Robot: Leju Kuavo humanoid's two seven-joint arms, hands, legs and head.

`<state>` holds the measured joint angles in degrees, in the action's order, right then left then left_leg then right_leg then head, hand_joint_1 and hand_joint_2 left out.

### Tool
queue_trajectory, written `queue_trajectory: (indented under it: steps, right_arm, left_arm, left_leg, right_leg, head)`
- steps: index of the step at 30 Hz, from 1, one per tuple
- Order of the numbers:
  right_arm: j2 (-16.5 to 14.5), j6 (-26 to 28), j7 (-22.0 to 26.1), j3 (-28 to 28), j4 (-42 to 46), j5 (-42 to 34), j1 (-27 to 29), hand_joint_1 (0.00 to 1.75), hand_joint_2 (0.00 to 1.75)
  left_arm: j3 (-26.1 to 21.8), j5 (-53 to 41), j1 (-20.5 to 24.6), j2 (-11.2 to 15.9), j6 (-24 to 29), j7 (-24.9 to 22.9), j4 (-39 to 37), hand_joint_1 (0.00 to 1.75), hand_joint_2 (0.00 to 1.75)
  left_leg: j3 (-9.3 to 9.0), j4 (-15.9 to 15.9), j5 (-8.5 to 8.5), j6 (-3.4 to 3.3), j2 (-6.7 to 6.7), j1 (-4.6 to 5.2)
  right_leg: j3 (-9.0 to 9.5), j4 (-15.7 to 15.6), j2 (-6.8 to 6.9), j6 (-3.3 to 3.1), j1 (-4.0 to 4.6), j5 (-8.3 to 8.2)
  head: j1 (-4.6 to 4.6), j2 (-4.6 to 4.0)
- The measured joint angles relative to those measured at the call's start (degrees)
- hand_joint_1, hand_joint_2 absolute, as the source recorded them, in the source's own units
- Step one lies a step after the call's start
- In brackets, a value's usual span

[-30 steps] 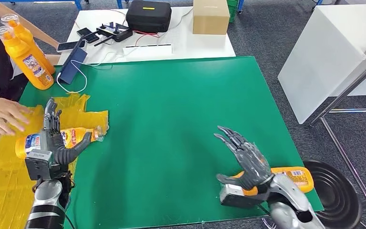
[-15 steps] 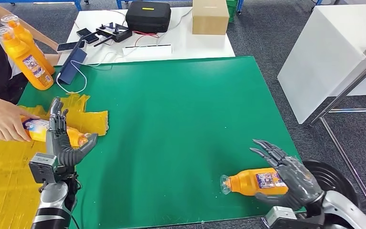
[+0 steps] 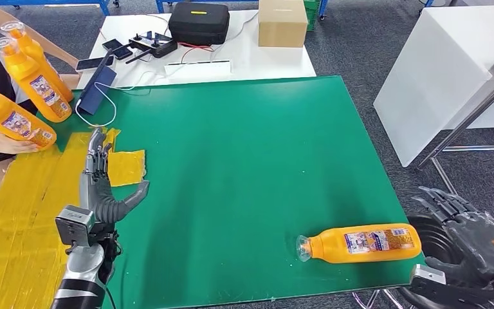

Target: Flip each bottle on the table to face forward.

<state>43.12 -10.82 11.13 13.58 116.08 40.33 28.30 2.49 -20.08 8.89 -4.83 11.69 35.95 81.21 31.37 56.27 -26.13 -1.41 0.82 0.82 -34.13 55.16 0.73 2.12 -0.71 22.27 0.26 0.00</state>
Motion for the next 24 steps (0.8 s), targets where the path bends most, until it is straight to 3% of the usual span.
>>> queue_trajectory:
  steps: [6,18,24]
  right_arm:
    - [1.05,-0.18,-2.85,-1.34,-1.55,2.89,-1.26,0.0,1.75]
    - [2.61,-0.18,-3.72,-10.55,-8.24,4.32,-6.29,0.0,1.75]
    - [2.5,0.96,-4.09,-17.67,-14.48,5.29,-10.81,0.0,1.75]
  left_arm:
    - [1.3,0.39,-0.02,-0.03,-0.18,-0.09,0.62,0.0,1.75]
    - [3.44,1.02,0.37,-0.04,-0.57,-0.55,1.12,0.0,1.75]
    - [4.19,1.85,0.88,-0.06,-0.97,-0.69,1.09,0.0,1.75]
  left_leg:
    - [0.0,0.0,0.01,0.0,-0.01,-0.02]
    - [0.01,0.0,0.01,0.0,0.0,-0.01]
    - [-0.01,0.0,0.01,0.0,0.0,-0.01]
  right_leg:
    - [0.02,0.0,-0.02,0.0,0.01,0.0]
    - [0.0,0.0,-0.03,0.0,0.01,0.0]
    - [0.01,0.0,-0.03,0.0,0.01,0.0]
  head:
    - [0.01,0.01]
    - [0.0,0.0]
    - [0.01,0.01]
